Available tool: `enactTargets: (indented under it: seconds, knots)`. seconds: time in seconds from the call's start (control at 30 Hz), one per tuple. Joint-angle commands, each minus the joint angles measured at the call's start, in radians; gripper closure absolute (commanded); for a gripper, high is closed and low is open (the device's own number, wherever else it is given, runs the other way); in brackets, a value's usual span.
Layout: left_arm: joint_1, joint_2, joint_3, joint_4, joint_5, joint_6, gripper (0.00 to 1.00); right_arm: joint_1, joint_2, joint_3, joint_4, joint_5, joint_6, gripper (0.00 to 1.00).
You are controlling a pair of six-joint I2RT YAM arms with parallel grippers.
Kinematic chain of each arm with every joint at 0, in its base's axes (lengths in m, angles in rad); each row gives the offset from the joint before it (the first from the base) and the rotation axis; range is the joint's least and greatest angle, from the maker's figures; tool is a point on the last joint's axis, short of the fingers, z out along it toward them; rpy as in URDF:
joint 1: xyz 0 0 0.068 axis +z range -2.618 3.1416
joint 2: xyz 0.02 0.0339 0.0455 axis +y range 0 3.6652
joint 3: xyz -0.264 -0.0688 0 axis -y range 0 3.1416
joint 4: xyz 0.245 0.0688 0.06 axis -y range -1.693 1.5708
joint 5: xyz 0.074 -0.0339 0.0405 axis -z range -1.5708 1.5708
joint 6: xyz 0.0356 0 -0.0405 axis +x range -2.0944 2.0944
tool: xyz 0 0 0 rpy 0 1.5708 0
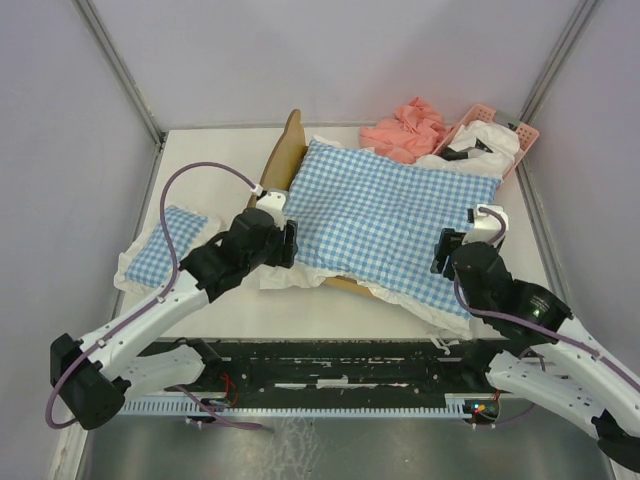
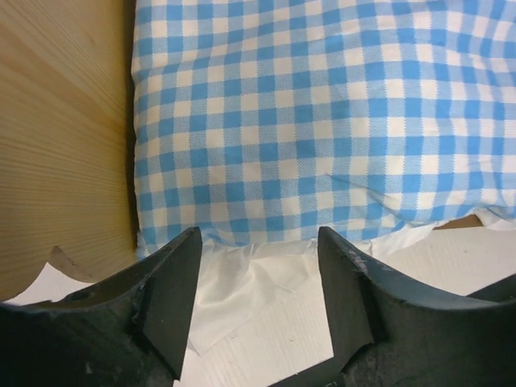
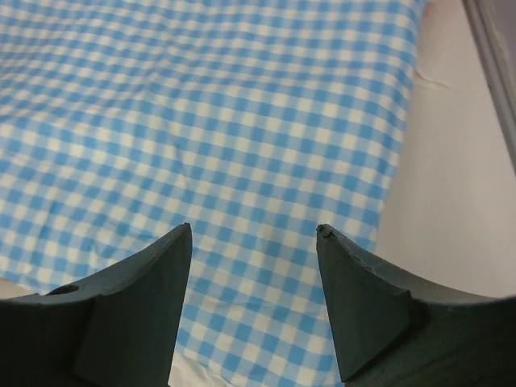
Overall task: Set up the pet bed
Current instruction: Adjust the mattress on the bed frame.
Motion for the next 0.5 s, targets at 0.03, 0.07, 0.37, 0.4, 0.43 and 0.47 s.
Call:
enactTargets:
  seconds: [0.03,0.07,0.37,0.4,0.43,0.47]
  knots:
    - [0.001,-0.067,0.020,-0.012,0.087,-0.023,0.30,-0.002,0.044,-0.009,0.319,-0.235,-0.372,0.29]
    - [0.001,-0.075,0.011,-0.011,0.117,-0.019,0.29,-0.002,0.081,0.008,0.335,-0.269,-0.419,0.29]
    - [0.001,-0.187,-0.123,0.061,0.049,-0.162,0.32,0.044,0.308,-0.007,0.497,-0.718,-0.723,0.41]
    - [0.001,-0.214,-0.131,0.061,0.020,-0.169,0.32,0.056,0.311,-0.025,0.527,-0.750,-0.773,0.41]
    - [0.001,-0.248,-0.142,0.065,-0.007,-0.172,0.32,0.073,0.317,-0.032,0.542,-0.767,-0.820,0.41]
    - [0.001,-0.281,-0.149,0.066,-0.033,-0.172,0.32,0.088,0.323,-0.031,0.545,-0.781,-0.860,0.41]
